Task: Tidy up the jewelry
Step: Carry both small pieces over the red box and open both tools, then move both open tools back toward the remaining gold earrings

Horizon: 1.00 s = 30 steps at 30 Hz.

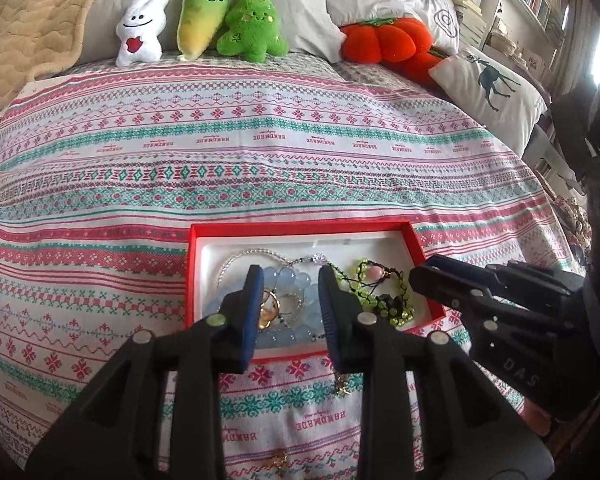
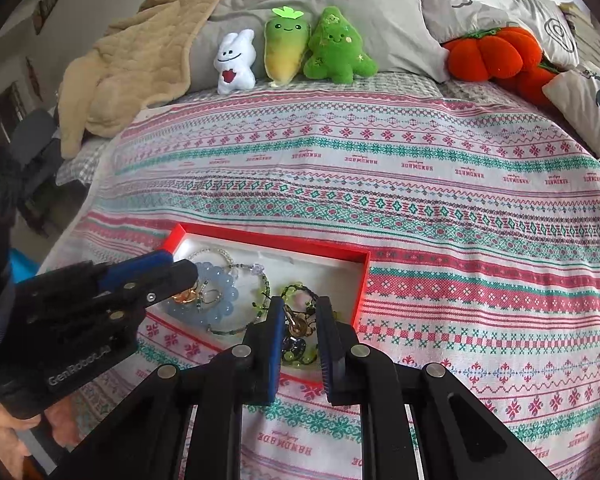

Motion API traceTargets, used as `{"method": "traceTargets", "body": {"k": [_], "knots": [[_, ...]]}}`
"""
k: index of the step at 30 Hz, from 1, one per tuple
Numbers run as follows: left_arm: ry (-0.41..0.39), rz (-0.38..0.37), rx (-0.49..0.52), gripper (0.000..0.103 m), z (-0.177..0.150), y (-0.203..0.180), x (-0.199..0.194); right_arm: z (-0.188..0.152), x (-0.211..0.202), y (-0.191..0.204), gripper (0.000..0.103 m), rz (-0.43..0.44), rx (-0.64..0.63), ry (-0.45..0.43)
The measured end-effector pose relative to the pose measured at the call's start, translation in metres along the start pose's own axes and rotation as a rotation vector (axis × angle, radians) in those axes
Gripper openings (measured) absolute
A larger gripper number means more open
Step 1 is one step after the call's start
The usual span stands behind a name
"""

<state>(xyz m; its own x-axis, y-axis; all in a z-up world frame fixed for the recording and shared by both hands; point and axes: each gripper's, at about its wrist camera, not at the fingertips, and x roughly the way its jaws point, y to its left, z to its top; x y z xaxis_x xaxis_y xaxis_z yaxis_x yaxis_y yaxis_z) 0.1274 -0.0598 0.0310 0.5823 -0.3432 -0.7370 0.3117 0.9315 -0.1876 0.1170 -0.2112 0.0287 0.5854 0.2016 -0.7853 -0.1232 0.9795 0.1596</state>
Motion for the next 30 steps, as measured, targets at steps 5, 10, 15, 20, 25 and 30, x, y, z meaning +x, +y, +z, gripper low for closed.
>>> {"method": "traceTargets", "body": {"k": [5,10,15,20,25,30], "knots": [[-0.013,0.028,0.018,0.052,-0.004,0.002,-0.014,0.0,0.003,0.003,0.016,-0.003,-0.009,0.01],[0.015,0.049,0.006,0.066,-0.011,0.012,-0.019,-0.001,0.005,0.006,0.018,-0.001,-0.016,0.013],[0.028,0.065,-0.014,0.083,-0.018,0.02,-0.028,-0.002,0.001,0.006,0.029,-0.01,-0.015,0.019],[0.037,0.071,-0.028,0.088,-0.024,0.021,-0.038,-0.004,-0.013,0.005,0.069,0.004,0.013,-0.012],[0.048,0.095,-0.021,0.095,-0.034,0.017,-0.048,-0.009,-0.027,0.013,0.072,-0.005,-0.008,-0.009],[0.069,0.111,-0.005,0.096,-0.045,0.013,-0.055,-0.021,-0.037,0.02,0.076,-0.038,-0.04,0.012]]}}
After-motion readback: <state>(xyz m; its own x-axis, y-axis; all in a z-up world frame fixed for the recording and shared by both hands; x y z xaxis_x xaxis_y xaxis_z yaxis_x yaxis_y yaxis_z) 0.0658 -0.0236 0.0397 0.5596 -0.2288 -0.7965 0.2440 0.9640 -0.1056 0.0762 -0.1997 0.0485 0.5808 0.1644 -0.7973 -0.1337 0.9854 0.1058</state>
